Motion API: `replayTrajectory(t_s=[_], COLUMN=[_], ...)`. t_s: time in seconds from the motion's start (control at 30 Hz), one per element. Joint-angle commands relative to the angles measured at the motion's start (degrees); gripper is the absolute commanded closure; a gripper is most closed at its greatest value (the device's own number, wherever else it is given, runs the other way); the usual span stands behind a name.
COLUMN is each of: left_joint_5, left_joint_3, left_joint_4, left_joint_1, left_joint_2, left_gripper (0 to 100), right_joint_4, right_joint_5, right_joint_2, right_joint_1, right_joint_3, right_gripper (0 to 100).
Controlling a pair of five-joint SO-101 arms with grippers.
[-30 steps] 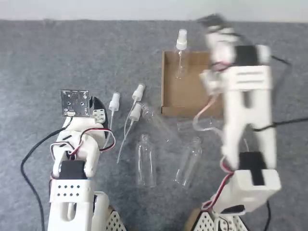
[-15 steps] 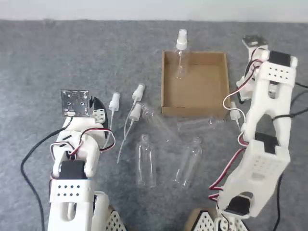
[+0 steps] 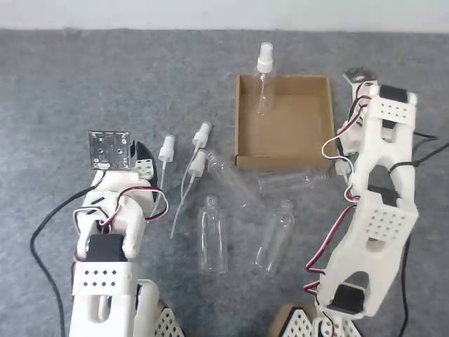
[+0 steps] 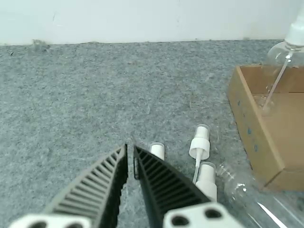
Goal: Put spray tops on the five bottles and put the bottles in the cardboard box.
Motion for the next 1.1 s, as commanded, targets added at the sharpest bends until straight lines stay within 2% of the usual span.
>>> replayTrajectory(t_s=[0.0, 0.6, 0.8, 1.07], left_joint_5=[0.18, 0.18, 0.18, 0.18], left_joint_3=[-0.57, -0.66, -0.66, -0.66], left_joint_4=[-1.49, -1.49, -1.49, -1.49], left_joint_1=[-0.18, -0.26, -0.26, -0.26], left_joint_2=[-0.97, -0.97, -0.97, -0.97], left_gripper=[99, 99, 99, 99], right_joint_4=[-1.01, 1.8, 1.63, 1.19], right_joint_5=[0.53, -0.26, -7.74, -11.16], right_joint_2=[-0.66, -1.27, -1.19, 0.92], right_joint_1=[-0.66, -1.19, -2.42, -3.03], right_joint_3=[-3.25, -3.08, -3.43, -3.34], right_gripper=[80.7, 80.7, 80.7, 80.7])
